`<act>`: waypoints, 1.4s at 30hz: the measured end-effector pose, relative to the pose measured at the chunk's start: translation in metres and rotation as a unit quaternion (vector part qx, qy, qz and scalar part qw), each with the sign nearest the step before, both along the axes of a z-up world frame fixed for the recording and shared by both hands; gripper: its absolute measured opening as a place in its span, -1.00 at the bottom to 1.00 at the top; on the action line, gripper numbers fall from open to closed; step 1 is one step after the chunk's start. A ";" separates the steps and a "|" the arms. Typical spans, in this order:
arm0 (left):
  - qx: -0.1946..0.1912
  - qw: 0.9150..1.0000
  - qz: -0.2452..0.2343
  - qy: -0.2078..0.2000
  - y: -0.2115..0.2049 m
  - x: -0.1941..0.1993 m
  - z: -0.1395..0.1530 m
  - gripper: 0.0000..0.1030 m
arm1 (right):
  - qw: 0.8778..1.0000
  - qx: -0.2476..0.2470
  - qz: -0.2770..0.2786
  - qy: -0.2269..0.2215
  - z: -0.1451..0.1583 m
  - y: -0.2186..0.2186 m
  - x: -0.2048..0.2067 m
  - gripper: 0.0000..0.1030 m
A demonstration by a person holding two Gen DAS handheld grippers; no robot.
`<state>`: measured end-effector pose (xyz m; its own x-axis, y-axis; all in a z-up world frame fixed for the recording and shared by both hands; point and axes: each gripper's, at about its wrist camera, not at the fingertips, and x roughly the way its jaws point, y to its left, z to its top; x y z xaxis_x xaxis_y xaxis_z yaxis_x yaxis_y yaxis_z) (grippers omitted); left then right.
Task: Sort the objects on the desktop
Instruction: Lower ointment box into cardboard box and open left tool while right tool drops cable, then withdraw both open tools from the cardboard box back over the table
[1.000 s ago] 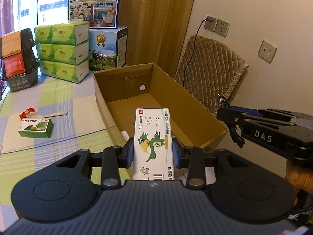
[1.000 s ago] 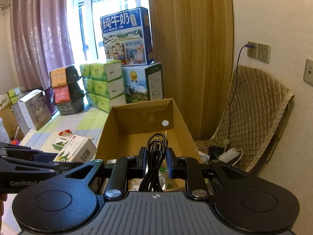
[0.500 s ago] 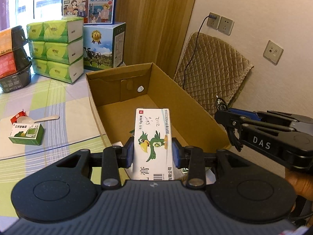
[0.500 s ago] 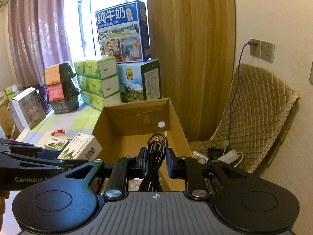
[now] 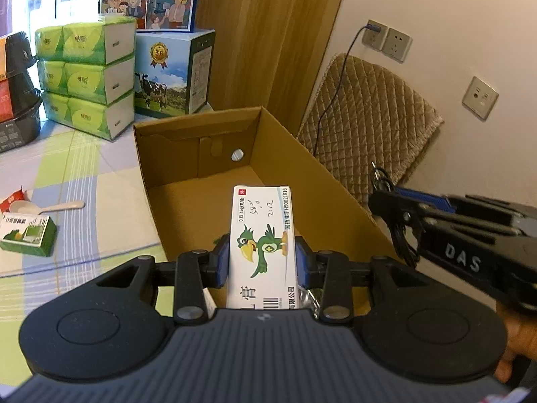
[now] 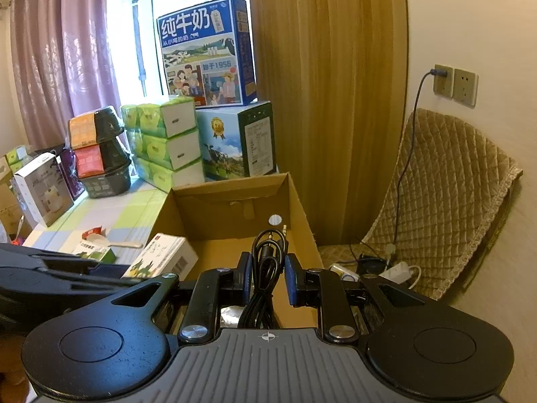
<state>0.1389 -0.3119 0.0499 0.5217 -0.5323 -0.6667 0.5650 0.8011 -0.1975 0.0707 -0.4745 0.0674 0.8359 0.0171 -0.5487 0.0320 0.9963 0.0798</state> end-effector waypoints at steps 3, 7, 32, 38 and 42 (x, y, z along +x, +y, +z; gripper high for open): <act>0.001 1.000 0.008 -0.002 0.001 0.005 -0.001 -0.25 | 1.000 0.003 0.001 0.001 0.000 -0.001 0.003 -0.66; 0.001 1.000 0.019 -0.001 0.013 0.005 -0.002 -0.21 | 1.000 0.005 0.004 0.005 -0.003 -0.001 0.005 -0.66; -0.010 0.998 0.067 0.006 0.080 -0.015 -0.002 0.25 | 0.999 0.051 0.001 0.007 -0.006 0.017 -0.016 0.05; -0.009 0.997 0.073 -0.003 0.102 -0.027 0.005 0.33 | 0.998 0.061 0.001 0.002 -0.004 0.033 -0.033 0.21; -0.003 0.996 0.083 -0.012 0.121 -0.036 0.009 0.50 | 0.998 0.066 0.011 0.000 -0.002 0.049 -0.041 0.30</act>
<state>0.1026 -0.1906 0.0590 0.6184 -0.4410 -0.6505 0.4289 0.8829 -0.1909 0.0297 -0.4250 0.0652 0.8342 0.1078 -0.5408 0.0101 0.9776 0.2104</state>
